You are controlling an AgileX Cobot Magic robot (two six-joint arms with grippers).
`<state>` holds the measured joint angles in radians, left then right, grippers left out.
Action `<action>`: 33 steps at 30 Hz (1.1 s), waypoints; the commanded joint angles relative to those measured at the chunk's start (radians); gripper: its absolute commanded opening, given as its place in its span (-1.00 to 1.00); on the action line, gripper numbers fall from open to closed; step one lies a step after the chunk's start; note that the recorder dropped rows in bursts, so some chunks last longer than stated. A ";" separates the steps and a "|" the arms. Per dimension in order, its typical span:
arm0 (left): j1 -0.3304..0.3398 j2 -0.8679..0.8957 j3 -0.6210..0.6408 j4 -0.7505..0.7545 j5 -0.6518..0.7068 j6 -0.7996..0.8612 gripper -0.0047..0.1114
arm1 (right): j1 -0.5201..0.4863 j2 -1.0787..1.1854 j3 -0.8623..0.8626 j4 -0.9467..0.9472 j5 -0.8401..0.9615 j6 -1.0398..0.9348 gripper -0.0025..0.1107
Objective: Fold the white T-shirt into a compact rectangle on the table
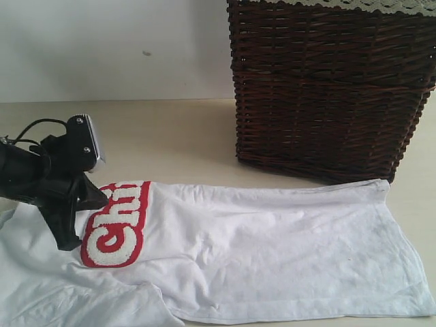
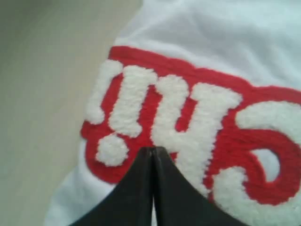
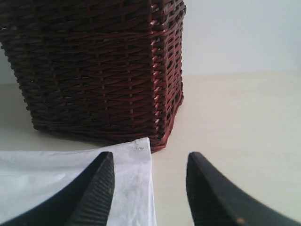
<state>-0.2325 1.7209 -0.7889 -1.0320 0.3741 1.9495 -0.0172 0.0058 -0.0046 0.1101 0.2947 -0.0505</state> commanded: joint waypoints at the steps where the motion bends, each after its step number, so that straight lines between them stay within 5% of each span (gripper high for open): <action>1: -0.008 0.044 -0.008 -0.084 0.046 0.149 -0.92 | -0.006 -0.006 0.005 -0.003 -0.013 0.001 -0.12; 23: -0.008 0.382 -0.266 -0.075 -0.060 0.148 -0.92 | -0.006 -0.006 0.005 -0.003 -0.013 0.001 -0.12; 28: -0.008 0.372 -0.285 -0.082 -0.060 0.128 -0.92 | -0.006 -0.006 0.005 -0.003 -0.013 0.001 -0.12; 33: 0.022 0.199 -0.285 -0.099 0.061 -0.109 -0.92 | -0.006 -0.006 0.005 -0.003 -0.013 0.001 -0.12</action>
<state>-0.2305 2.0098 -1.0746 -1.1173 0.3672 1.9429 -0.0172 0.0058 -0.0046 0.1101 0.2947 -0.0505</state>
